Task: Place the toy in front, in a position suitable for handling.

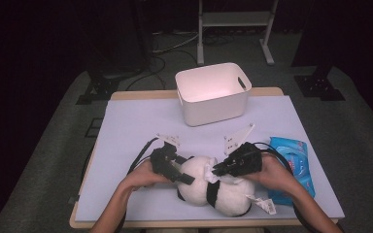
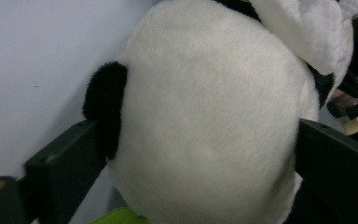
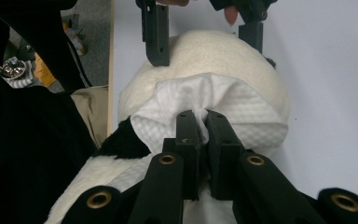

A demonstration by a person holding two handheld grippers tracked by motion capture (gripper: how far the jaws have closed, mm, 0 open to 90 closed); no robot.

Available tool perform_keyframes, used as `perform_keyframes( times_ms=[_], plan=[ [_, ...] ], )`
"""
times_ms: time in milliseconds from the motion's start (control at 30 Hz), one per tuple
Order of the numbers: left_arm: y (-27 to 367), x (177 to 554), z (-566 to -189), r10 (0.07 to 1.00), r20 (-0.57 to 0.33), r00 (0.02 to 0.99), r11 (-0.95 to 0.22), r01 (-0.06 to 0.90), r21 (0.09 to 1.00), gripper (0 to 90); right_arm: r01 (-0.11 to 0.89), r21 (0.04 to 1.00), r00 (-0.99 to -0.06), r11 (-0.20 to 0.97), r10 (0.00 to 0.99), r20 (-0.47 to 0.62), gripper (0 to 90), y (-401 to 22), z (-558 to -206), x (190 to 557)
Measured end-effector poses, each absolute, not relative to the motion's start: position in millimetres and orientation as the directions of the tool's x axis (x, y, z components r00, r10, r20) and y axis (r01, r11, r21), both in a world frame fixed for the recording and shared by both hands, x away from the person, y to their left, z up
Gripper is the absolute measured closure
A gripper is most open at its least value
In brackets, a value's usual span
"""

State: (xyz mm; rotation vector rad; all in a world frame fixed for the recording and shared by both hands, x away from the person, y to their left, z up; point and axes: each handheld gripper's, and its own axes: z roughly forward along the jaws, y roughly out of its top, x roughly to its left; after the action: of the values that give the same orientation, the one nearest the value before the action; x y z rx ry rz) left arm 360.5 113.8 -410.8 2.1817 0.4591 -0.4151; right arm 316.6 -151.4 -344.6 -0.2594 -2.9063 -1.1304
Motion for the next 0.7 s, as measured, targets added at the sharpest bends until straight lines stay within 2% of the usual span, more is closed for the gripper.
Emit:
perform_keyframes(
  times_ms=[133,233,333,700],
  plan=[
    [115.5,355.6,-407.6,0.175,-0.372,0.912,-0.571,0.402,0.716,24.1,0.161,0.672,-0.985,0.723,0.160,0.064,83.0,-151.1,-344.5,317.8],
    [117.3,352.2,-405.8,0.192,-0.311,0.931,-0.550,0.365,0.752,33.5,0.167,0.672,-0.983,0.722,0.174,0.056,83.0,-151.1,-343.5,319.9],
    [119.0,352.2,-406.8,0.211,-0.295,0.932,-0.519,0.362,0.774,37.8,0.166,0.671,-0.982,0.723,0.181,0.048,83.1,-151.6,-343.5,323.2],
    [119.6,352.0,-397.3,0.299,-0.181,0.937,-0.475,0.310,0.823,40.9,0.175,0.664,-0.971,0.727,0.240,-0.007,83.3,-148.5,-333.7,334.7]
  ],
)
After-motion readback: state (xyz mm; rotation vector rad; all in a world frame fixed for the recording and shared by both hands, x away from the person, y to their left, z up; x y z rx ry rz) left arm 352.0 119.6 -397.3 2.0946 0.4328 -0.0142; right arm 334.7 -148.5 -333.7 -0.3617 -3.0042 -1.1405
